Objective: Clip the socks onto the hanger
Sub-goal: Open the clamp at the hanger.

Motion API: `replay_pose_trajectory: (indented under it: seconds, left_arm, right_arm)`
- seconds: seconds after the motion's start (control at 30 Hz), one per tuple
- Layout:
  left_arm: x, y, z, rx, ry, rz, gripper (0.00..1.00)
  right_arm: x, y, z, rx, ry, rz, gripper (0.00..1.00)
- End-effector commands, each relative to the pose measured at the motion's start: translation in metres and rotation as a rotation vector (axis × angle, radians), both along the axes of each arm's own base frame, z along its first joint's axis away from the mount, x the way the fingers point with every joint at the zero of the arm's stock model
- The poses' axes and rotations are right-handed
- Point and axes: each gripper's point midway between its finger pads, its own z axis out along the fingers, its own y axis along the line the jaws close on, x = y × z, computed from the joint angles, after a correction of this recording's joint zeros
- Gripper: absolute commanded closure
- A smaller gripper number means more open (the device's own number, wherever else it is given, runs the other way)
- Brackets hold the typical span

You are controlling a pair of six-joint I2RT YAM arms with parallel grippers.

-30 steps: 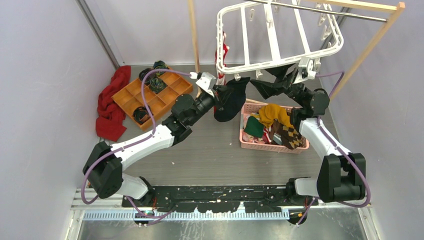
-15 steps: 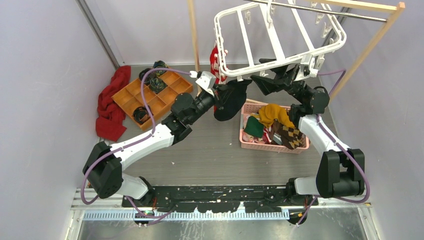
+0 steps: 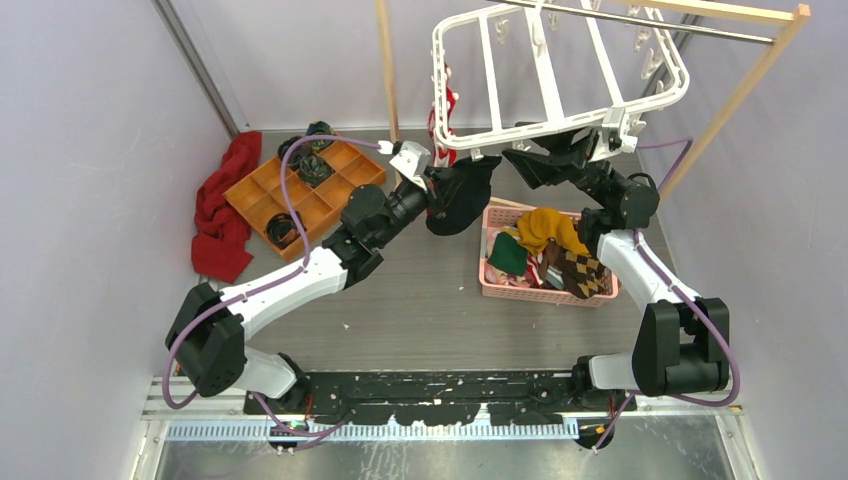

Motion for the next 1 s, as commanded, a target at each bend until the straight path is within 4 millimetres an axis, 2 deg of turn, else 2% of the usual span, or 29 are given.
replay_pose_trajectory:
  seconds: [0.0,0.4,0.97]
  left_arm:
    - [-0.001,0.001,0.034,-0.069,-0.057,-0.009,1.00]
    - [-0.002,0.001,0.035,-0.071,-0.056,-0.014,1.00]
    - [-0.001,0.000,0.033,-0.068,-0.055,-0.014,1.00]
  right_arm:
    - [-0.025,0.003,0.029,0.007,-0.114,0.027,0.35]
    - [-0.033,0.013,0.025,-0.013,-0.117,0.068,0.22]
    - [-0.043,0.018,0.029,0.001,-0.099,0.106,0.27]
